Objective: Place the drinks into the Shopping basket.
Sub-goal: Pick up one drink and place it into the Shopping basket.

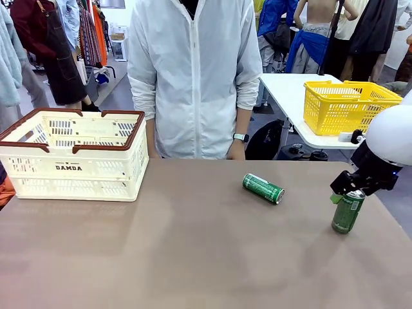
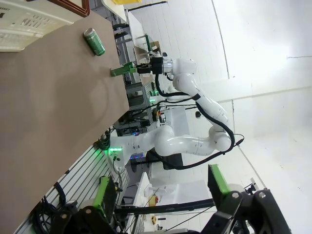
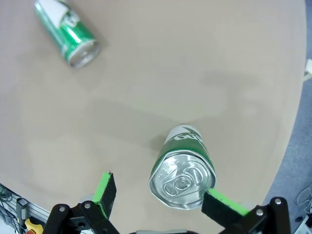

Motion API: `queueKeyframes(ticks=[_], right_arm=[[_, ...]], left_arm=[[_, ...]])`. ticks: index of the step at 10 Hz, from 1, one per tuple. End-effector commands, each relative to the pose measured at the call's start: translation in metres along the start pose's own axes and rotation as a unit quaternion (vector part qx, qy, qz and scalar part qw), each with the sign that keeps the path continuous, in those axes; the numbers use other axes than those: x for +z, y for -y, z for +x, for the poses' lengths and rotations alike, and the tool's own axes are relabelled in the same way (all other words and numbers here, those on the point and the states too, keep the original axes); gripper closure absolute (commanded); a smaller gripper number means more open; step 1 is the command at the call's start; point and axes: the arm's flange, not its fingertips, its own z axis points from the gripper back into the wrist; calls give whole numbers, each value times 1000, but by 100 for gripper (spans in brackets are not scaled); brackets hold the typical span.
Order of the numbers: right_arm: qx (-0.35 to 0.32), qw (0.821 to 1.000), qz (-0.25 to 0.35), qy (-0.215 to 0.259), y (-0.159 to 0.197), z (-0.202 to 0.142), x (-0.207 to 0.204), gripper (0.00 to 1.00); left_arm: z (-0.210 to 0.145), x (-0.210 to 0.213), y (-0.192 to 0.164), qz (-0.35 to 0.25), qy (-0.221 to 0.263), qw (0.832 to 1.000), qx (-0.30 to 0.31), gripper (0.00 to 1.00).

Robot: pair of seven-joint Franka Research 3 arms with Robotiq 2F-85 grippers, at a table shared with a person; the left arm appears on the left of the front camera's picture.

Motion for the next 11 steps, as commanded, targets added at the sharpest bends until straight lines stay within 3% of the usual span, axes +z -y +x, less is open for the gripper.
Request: queueKeyframes(ticks=[1, 11], right_arm=[[-11, 1000, -18, -1, 1, 3, -1, 0], [-9, 999, -36, 22, 6, 0, 40, 0]], left_arm=[[0, -1, 4, -6, 7, 1000, 4, 0], [0, -1, 4, -6, 7, 1000, 4, 0]])
